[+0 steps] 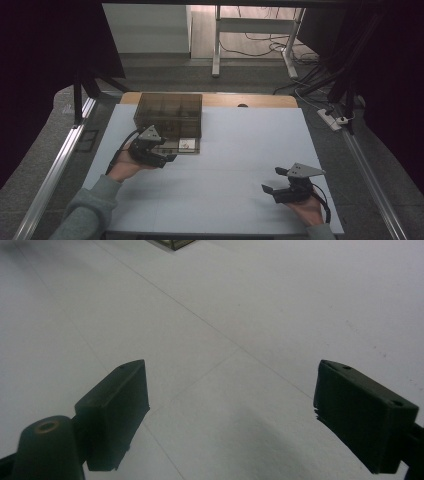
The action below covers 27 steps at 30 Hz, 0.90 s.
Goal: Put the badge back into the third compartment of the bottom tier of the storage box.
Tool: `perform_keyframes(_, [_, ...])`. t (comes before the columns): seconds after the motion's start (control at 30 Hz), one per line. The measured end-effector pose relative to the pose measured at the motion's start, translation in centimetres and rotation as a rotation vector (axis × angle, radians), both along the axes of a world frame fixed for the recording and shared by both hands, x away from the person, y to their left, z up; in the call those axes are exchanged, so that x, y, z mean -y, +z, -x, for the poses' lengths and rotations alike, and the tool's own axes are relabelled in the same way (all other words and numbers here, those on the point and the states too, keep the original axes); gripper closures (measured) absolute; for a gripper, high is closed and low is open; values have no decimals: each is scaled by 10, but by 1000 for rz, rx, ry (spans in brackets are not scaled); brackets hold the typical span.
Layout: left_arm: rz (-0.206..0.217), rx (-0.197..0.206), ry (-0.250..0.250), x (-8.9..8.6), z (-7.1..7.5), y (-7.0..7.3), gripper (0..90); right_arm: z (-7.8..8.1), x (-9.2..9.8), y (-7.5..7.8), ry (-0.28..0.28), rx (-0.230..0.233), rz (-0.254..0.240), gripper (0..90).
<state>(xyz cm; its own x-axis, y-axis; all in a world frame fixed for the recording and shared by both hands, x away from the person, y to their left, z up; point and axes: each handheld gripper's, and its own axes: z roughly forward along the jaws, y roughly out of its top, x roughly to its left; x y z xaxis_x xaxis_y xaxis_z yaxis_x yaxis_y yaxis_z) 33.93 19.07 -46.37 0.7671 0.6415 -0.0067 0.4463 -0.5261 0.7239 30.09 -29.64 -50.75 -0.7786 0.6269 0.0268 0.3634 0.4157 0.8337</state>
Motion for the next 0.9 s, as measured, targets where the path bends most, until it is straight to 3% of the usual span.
perform_keyframes(0.73, [62,28,122,-27,63,-24,231,1,1,1,-18,12,-2,146])
perform_keyframes(0.9, [115,20,160,-33,77,-38,230,1,4,2,-42,33,-10,154])
